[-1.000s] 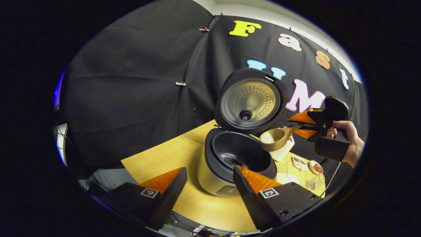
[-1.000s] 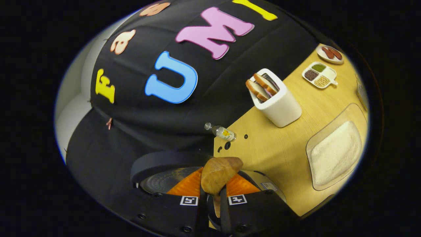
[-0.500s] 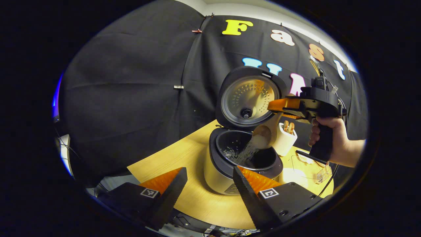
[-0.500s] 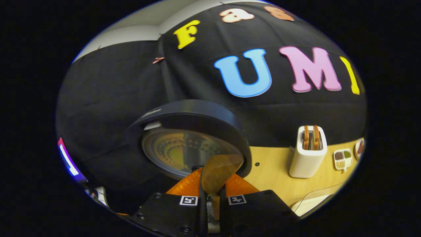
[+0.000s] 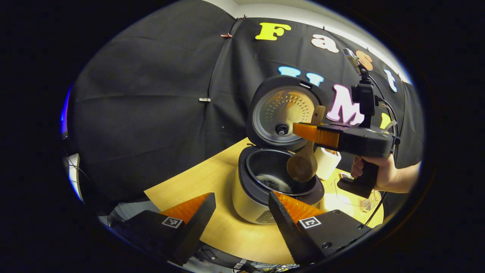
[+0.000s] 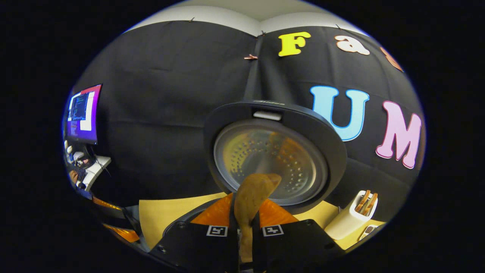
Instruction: Close the left gripper, press the button to open the rice cooker; take a wooden spoon from the chopstick holder with the right hand, scoop a spoonful of rice and pour it into the rice cooker, then put the wooden spoon back into the chopstick holder.
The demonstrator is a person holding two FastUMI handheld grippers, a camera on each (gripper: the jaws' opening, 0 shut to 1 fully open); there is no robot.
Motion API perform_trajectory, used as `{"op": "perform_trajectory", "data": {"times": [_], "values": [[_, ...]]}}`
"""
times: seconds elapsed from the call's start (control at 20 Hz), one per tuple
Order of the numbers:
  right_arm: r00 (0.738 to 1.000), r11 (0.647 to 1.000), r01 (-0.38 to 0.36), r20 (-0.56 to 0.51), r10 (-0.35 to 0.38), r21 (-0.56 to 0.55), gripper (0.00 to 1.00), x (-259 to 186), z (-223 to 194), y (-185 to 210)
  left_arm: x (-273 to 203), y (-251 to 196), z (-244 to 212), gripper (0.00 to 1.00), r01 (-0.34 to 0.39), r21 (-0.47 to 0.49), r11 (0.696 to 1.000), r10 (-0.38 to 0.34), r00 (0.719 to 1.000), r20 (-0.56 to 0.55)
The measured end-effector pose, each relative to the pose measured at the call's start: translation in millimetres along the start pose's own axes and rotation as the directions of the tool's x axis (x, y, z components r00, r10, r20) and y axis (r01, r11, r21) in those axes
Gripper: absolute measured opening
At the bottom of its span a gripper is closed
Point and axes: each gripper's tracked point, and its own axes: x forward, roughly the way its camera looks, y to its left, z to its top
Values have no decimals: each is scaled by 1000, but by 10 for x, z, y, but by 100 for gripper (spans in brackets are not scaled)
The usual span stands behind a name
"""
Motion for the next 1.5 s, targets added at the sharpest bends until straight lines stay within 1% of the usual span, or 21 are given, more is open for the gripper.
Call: {"op": "perform_trajectory", "data": {"times": [0.1,0.2,0.3,0.4,0.5,0.6,0.65,0.75,0.85,0.95,1.05,1.1,1.15,1.3,1.4,1.5], "values": [[1000,1000,-16,-8,16,-18,18,-22,-58,69,0,-2,-1,95,-1,-6,1000,1,1000,0],[1000,1000,-14,-6,14,-5,18,-40,-67,64,-3,-5,-2,95,-2,-7,1000,2,1000,1],[1000,999,-1,4,1,38,18,-62,-9,9,-3,-7,12,95,2,-3,1000,-2,1000,5],[1000,993,22,20,-24,118,19,-120,111,-85,-5,-10,32,95,8,7,1000,-8,1000,13],[997,977,63,33,-71,204,19,-242,254,-236,-7,-14,54,95,16,19,1000,-16,1000,22],[990,957,106,63,-128,269,18,-436,436,-431,-24,-42,96,95,30,24,999,-31,999,31],[985,945,125,75,-154,301,18,-553,503,-536,-54,-120,120,95,39,26,999,-39,999,36],[973,916,171,84,-215,364,18,-820,557,-791,-43,-283,193,95,53,34,998,-54,997,47],[953,880,236,80,-293,412,18,-1122,571,-1162,-36,-353,254,95,68,47,997,-70,996,61],[919,830,317,68,-389,459,18,-1512,516,-1565,-37,-450,326,95,86,57,995,-90,993,73],[867,763,401,58,-494,507,18,-1912,452,-2003,-18,-565,365,95,104,62,993,-109,991,79],[839,725,441,44,-543,529,18,-2147,378,-2224,-7,-621,381,92,112,66,992,-117,990,78],[808,684,481,27,-589,549,18,-2378,299,-2447,-1,-680,386,95,117,73,990,-123,989,76],[708,544,573,-36,-705,612,18,-3063,-11,-3018,16,-899,456,95,119,112,987,-129,988,85],[645,453,616,-83,-759,644,18,-3493,-271,-3367,28,-1042,488,95,105,134,985,-117,989,85],[579,350,646,-136,-804,678,18,-3892,-573,-3710,20,-1206,514,95,87,136,987,-99,991,85]]}}
